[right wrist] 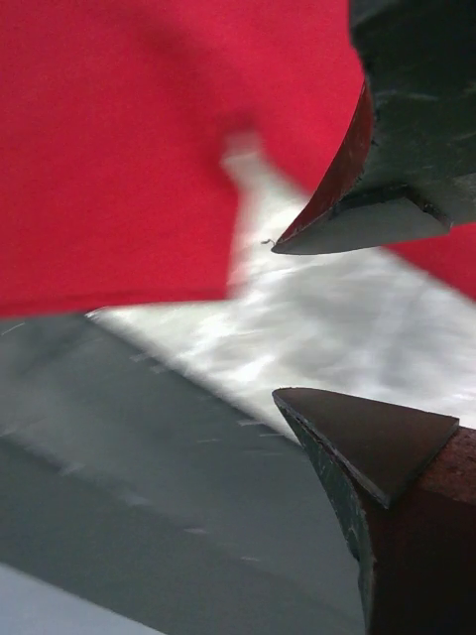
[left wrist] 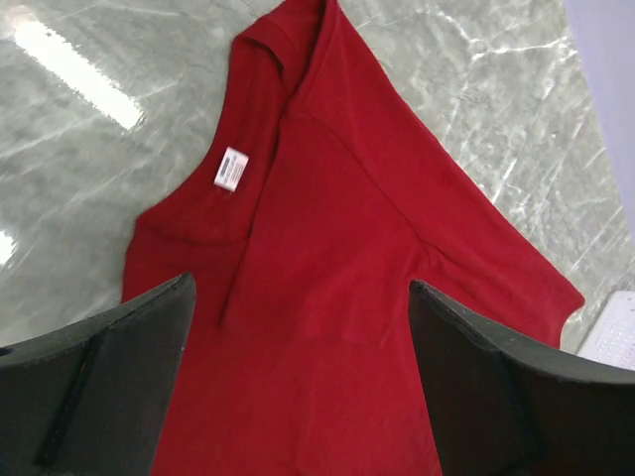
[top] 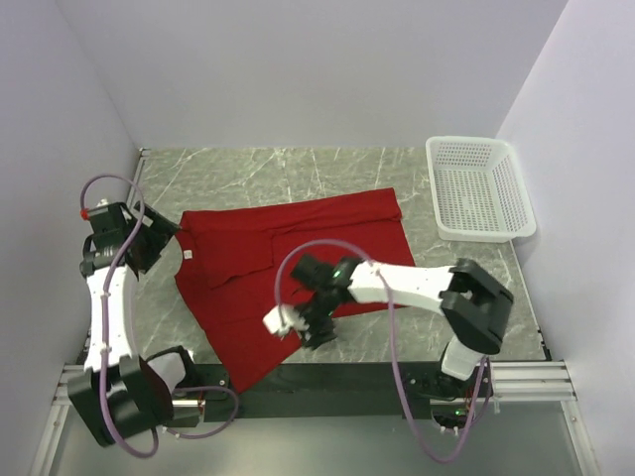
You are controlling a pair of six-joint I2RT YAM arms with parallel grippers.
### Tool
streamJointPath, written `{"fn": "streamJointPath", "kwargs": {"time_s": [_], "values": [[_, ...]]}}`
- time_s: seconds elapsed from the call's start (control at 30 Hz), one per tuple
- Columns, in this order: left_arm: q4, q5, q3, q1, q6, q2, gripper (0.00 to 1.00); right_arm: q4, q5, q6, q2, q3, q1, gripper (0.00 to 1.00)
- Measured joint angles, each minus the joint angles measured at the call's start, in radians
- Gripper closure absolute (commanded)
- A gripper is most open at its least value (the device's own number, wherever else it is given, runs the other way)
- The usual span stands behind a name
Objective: Fold and stack the t-shirts
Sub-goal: Fold the tshirt
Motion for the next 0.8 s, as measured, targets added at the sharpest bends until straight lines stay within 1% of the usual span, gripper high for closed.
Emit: {"fn": "streamJointPath", "kwargs": {"time_s": [0.07,0.2,0.37,0.53,0.63,0.77,0.8], "values": [[-0.047,-0.013,0.002,0.000,0.002,-0.057,0.07,0.064,0.033,0.031,0.045,0.001,0.095,0.38],[-0.113,-0.033,0.023,0.000,0.002,-0.157,0.07,0.138,0.071,0.089,0.115,0.027,0.180,0.38],[-0.170,-0.052,0.053,0.000,0.000,-0.192,0.09,0.215,0.118,0.175,0.156,0.074,0.248,0.41],[-0.231,-0.080,0.113,0.000,-0.001,-0.188,0.08,0.275,0.156,0.273,0.247,0.171,0.320,0.42],[-0.241,-0.086,0.153,0.000,-0.009,-0.191,0.08,0.289,0.169,0.308,0.296,0.219,0.346,0.43],[-0.246,-0.086,0.160,-0.002,-0.013,-0.206,0.08,0.296,0.186,0.334,0.340,0.238,0.354,0.46],[-0.246,-0.086,0.160,-0.002,-0.012,-0.207,0.02,0.295,0.192,0.339,0.349,0.238,0.354,0.47]]}}
